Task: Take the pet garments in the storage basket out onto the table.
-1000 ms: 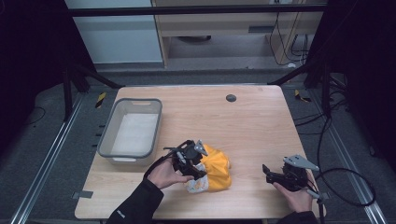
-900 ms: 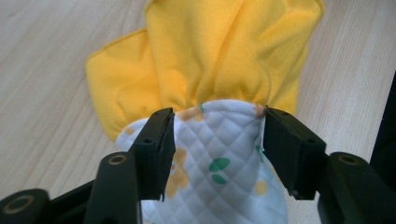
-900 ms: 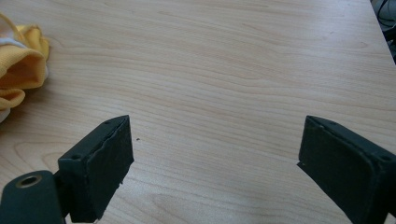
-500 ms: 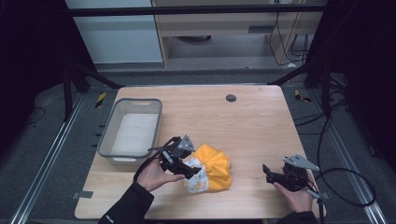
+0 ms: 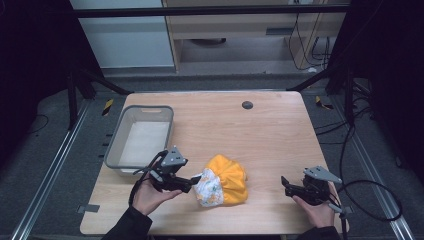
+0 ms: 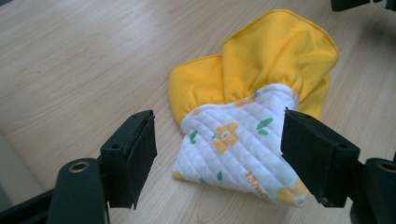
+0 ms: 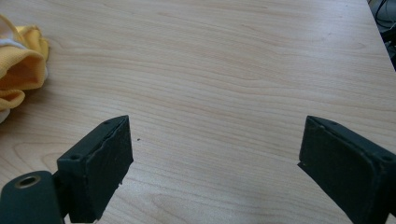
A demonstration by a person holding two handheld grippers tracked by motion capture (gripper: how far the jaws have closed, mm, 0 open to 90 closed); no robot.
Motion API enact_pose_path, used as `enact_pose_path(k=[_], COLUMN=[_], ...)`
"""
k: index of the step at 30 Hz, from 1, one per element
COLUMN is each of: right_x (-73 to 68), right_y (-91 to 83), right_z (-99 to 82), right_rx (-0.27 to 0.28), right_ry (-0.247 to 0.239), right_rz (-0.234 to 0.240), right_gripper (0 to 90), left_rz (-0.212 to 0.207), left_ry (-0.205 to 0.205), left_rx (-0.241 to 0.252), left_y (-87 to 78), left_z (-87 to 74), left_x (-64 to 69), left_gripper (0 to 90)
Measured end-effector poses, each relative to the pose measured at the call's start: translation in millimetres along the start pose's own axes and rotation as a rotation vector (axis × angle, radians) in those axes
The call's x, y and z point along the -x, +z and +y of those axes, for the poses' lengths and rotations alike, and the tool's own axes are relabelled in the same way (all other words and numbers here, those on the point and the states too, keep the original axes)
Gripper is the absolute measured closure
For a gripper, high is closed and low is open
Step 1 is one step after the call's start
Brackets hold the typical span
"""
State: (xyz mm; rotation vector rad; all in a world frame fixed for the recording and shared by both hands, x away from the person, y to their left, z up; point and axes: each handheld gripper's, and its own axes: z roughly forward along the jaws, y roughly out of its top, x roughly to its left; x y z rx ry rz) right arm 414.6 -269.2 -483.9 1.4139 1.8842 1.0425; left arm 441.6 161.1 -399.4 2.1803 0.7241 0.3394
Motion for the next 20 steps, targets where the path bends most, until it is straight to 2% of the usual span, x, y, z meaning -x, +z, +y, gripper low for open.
enact_pose_path(k=[3, 6, 14, 20], right_x=[0.0, -0.5, -0.1, -1.2], right_y=[0.2, 0.2, 0.0, -1.8], right_z=[-0.3, -0.3, -1.6, -1.7], right_rx=[0.0, -0.004, -0.003, -0.001], right_ry=[-0.003, 0.0, -0.01, -0.007], right_rz=[-0.002, 0.0, -0.001, 0.005], right_gripper=[9.5, 9.5, 9.2, 9.2], left_rz=[0.011, 0.017, 0.057, 0.063], left_ry=[-0.041, -0.065, -0.106, -0.13], left_rx=[0.047, 0.072, 0.101, 0.089], left_y=[-6.6, -10.6, -19.2, -21.8], left_z=[-11.5, -21.9, -46.4, -62.7], left_x=[-2.9, -5.1, -7.6, -7.5], left_gripper=[26.3, 26.5, 26.5, 26.8])
